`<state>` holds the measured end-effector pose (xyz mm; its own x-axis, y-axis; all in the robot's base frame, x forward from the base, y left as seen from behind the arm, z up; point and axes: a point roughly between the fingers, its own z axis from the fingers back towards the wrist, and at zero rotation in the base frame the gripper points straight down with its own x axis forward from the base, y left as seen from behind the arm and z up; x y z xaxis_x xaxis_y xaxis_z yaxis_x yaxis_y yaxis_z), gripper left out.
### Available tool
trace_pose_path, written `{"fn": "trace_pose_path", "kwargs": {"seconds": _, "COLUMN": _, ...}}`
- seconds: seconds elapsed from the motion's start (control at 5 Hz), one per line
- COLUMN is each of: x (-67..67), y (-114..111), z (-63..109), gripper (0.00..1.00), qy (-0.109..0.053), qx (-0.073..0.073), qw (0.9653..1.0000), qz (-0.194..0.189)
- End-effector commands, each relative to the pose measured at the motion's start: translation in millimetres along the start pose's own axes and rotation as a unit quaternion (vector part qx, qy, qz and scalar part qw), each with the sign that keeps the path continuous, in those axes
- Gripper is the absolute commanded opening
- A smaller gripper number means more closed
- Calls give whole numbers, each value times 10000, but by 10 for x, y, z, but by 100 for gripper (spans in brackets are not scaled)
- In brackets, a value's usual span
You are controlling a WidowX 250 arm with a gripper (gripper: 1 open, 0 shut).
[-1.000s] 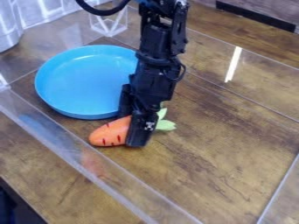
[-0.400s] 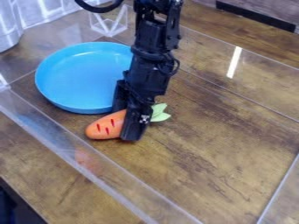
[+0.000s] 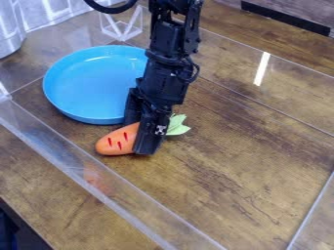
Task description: Put the carrot in the blue tray
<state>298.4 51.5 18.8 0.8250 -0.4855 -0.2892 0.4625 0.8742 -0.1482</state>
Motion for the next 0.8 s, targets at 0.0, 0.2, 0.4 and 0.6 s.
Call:
{"fn": "trace_pose_path", "kwargs": {"seconds": 0.0, "x": -114, "y": 159, "z": -60, "gripper": 0, "qy": 33, "qx": -103, "qw": 9998, "qz": 188}}
{"fn": "trace_pose_path", "kwargs": {"seconds": 0.2, "x": -118, "y": 162, "z": -58, "gripper": 0, "qy": 40, "qx": -119, "qw": 9997, "qz": 198}}
{"fn": "trace_pose_path", "kwargs": {"seconds": 0.4, "x": -123, "y": 163, "z": -56, "gripper": 0, "qy": 43, "qx": -135, "qw": 9997, "qz": 203}}
{"fn": "trace_pose_path", "kwargs": {"seconds": 0.6, "x": -126, "y": 165, "z": -58, "gripper": 0, "qy": 45, "qx": -151, "qw": 9997, "qz": 207}}
